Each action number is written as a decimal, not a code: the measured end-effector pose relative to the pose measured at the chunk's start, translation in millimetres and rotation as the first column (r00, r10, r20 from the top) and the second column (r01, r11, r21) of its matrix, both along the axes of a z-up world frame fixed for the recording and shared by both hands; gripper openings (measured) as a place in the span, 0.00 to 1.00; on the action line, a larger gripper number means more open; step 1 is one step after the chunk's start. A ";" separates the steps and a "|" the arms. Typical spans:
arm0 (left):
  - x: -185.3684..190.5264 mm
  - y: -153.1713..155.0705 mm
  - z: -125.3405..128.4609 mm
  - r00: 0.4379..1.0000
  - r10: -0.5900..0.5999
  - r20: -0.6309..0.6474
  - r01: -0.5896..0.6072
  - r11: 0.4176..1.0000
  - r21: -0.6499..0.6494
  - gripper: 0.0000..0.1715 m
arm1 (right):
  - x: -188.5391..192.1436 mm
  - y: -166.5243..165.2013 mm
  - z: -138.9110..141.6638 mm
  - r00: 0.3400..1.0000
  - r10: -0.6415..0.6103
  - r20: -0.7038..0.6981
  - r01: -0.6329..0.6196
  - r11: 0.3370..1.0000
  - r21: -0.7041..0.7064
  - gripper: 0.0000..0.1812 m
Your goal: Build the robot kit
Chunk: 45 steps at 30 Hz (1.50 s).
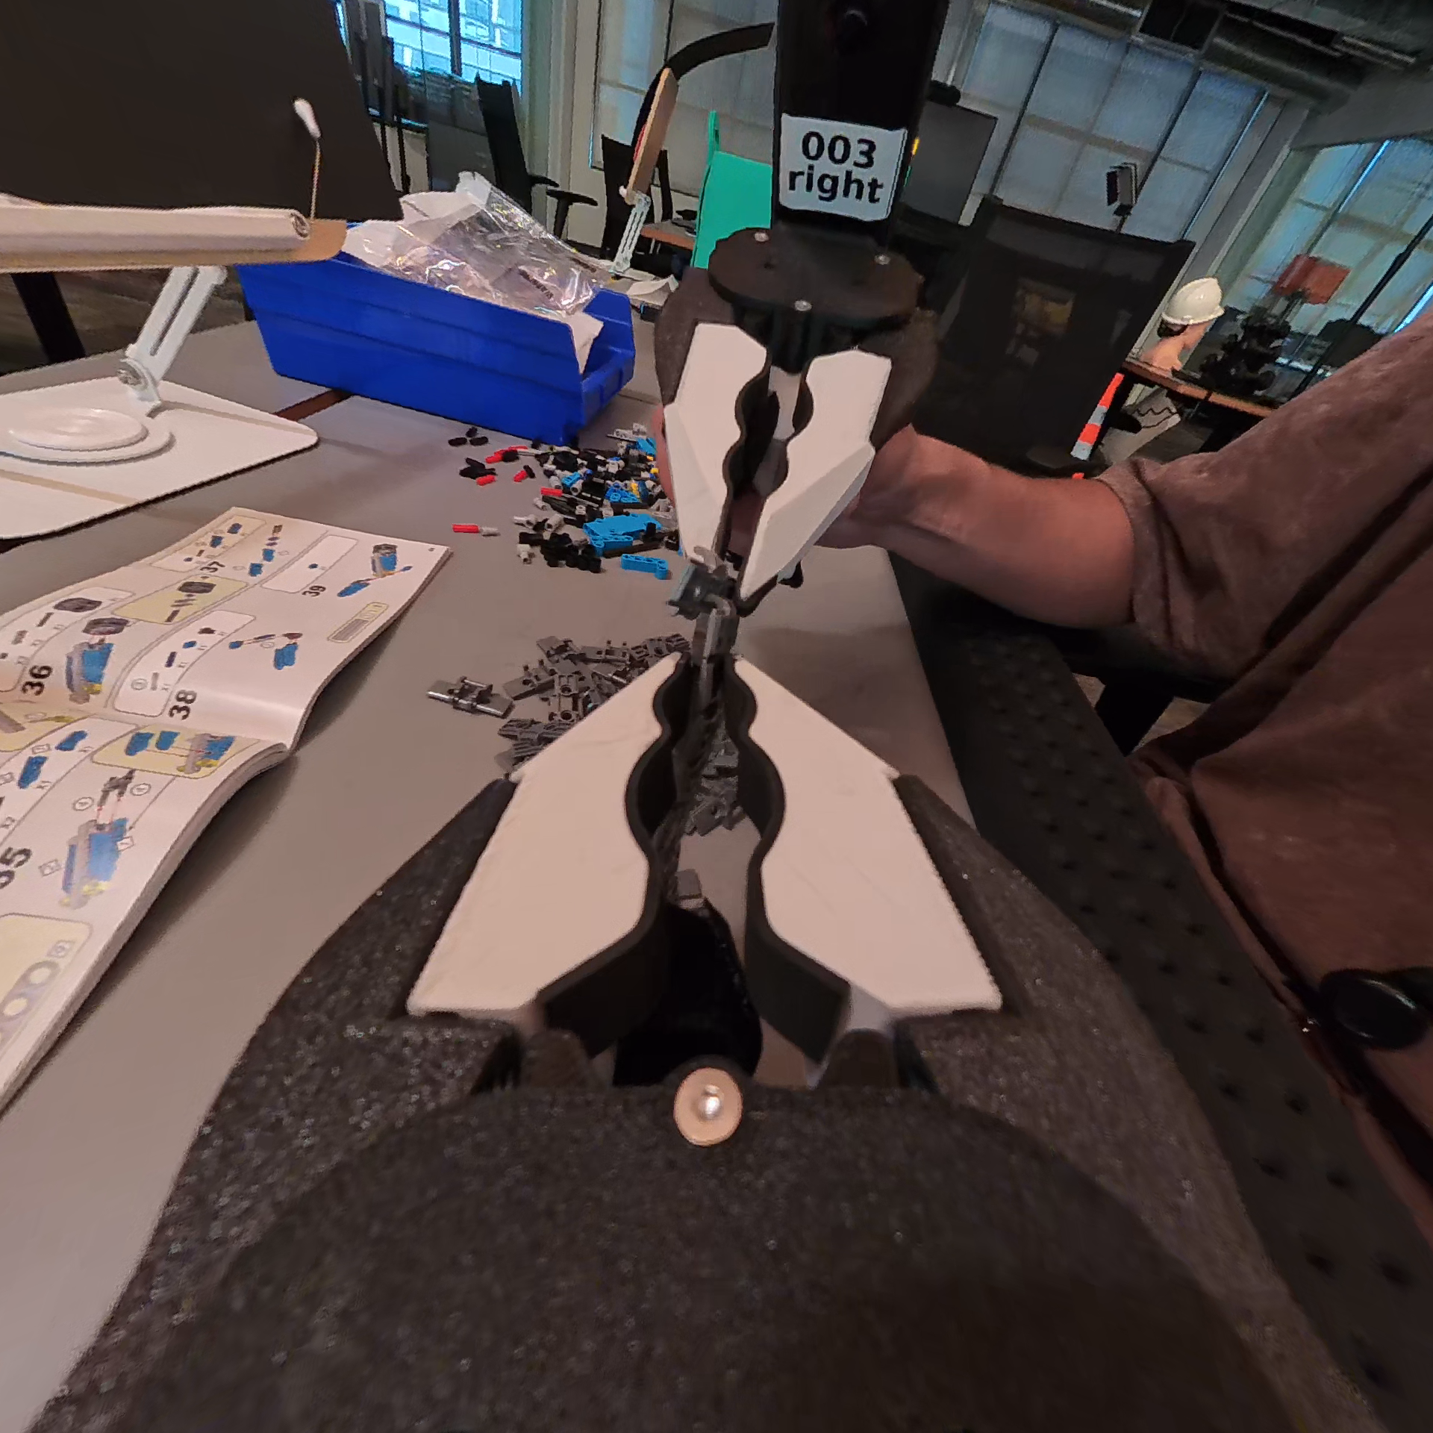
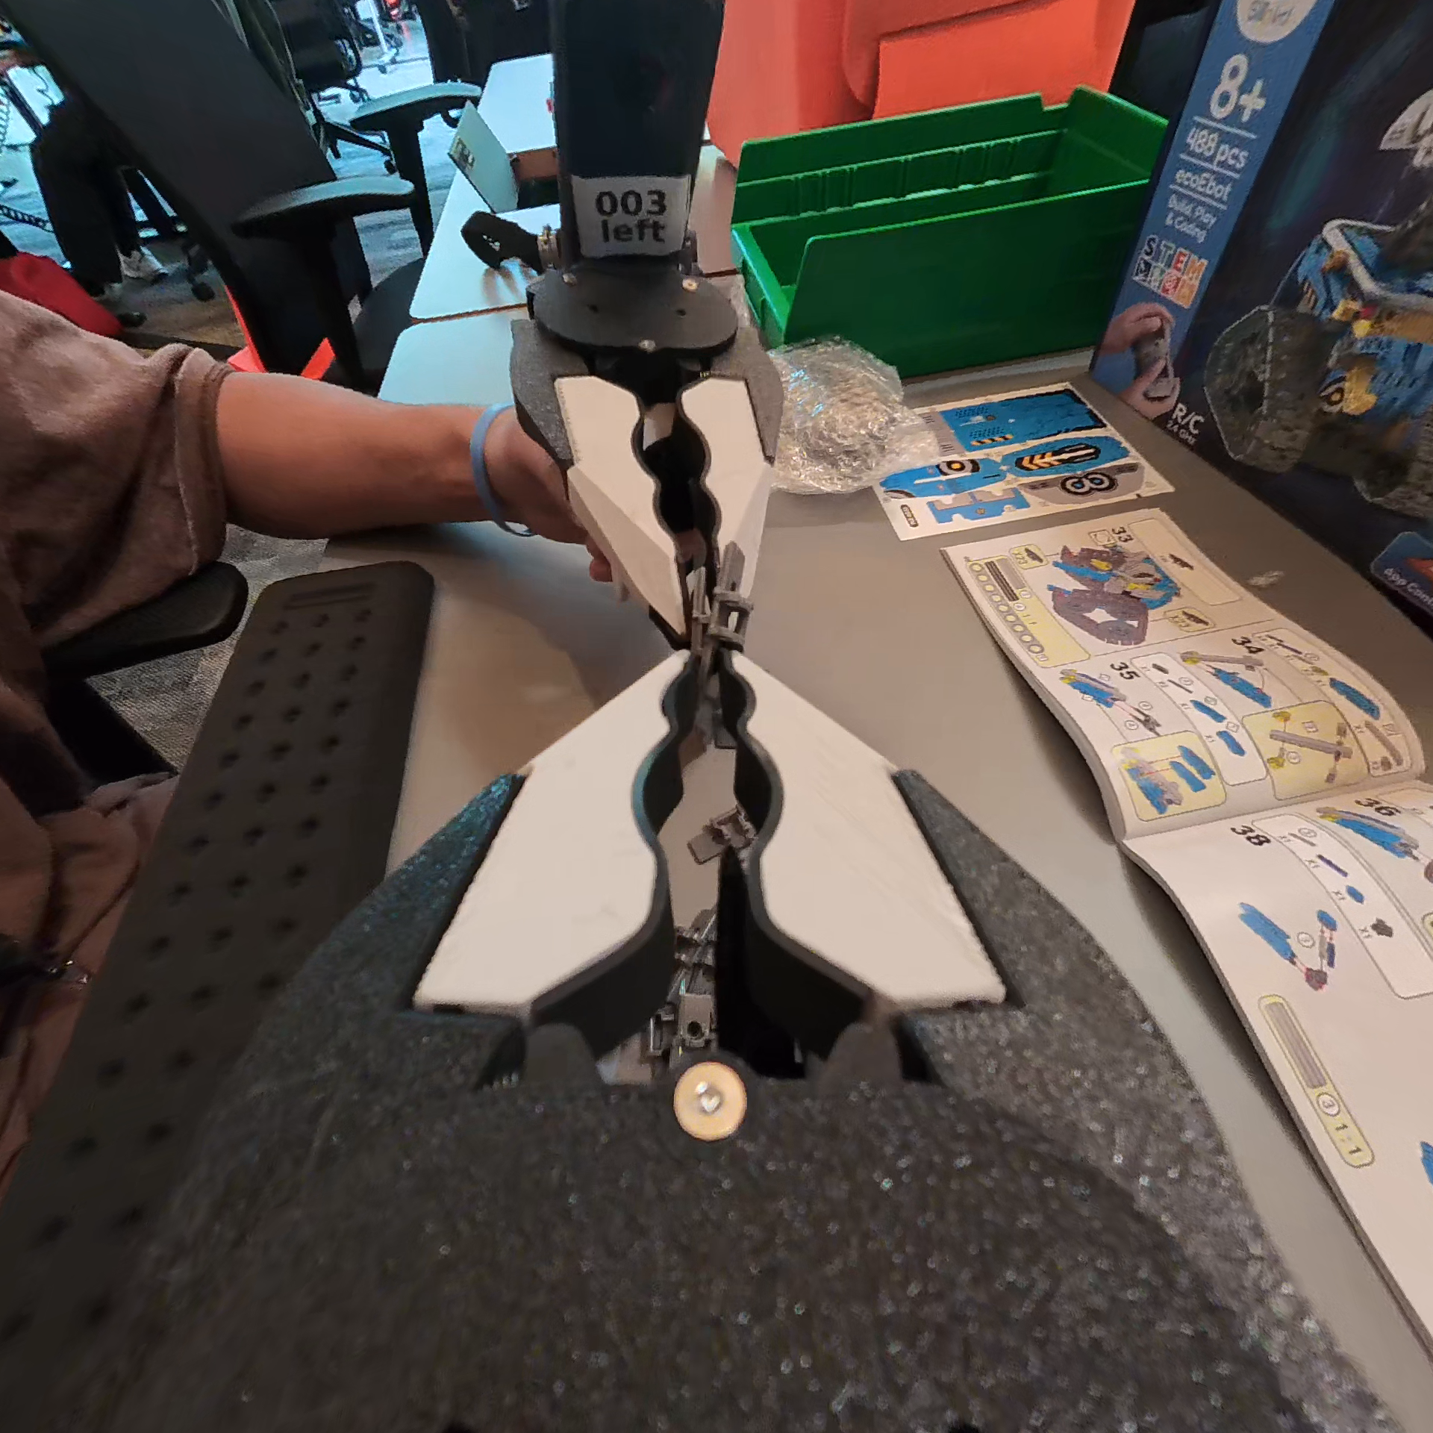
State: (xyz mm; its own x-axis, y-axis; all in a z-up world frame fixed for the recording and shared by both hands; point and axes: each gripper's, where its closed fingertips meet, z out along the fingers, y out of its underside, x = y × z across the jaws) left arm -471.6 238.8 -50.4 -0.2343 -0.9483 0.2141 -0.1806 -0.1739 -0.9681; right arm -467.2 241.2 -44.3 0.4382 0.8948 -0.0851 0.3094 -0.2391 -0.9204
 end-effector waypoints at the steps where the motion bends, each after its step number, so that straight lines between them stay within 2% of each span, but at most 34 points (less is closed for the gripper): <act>1: 0.6 0.1 -1.2 1.000 -0.002 -0.002 0.002 1.000 -0.014 0.03 | 0.6 0.6 -0.7 1.000 -0.004 -0.002 0.004 1.000 -0.001 0.02; 4: 1.8 -0.7 -2.8 1.000 -0.016 0.008 0.016 0.999 -0.047 0.04 | 1.8 0.7 -2.1 1.000 -0.006 -0.019 0.005 1.000 -0.023 0.02; 9: 2.2 -9.4 -2.0 0.998 -0.063 0.016 0.064 0.996 -0.057 0.04 | -0.1 -6.1 -2.6 0.994 0.053 -0.097 -0.064 0.991 -0.121 0.02; 12: 1.2 -16.8 4.0 0.994 -0.100 0.030 0.102 0.992 -0.070 0.04 | 1.6 -10.2 3.5 0.964 0.087 -0.252 -0.153 0.955 -0.254 0.02; 15: -2.0 -20.6 5.1 0.992 -0.123 0.026 0.124 0.991 -0.042 0.04 | 6.2 -10.1 10.1 0.922 0.084 -0.377 -0.218 0.919 -0.328 0.01; 29: -6.2 -29.9 3.9 0.983 -0.181 0.007 0.181 0.983 -0.014 0.04 | -2.2 -29.0 6.7 0.917 0.174 -0.358 -0.314 0.869 -0.382 0.01; 37: -5.4 -32.9 -1.4 0.985 -0.172 -0.030 0.174 0.983 0.065 0.04 | -2.2 -35.4 1.3 0.922 0.201 -0.330 -0.332 0.849 -0.410 0.01; 39: -4.3 -30.2 -1.8 0.988 -0.154 -0.030 0.156 0.985 0.069 0.04 | -1.5 -34.3 0.3 0.930 0.200 -0.307 -0.315 0.863 -0.394 0.02; 45: -2.6 -25.6 -0.7 0.992 -0.125 -0.020 0.126 0.990 0.059 0.04 | -2.4 -31.6 0.7 0.970 0.208 -0.127 -0.232 0.949 -0.214 0.03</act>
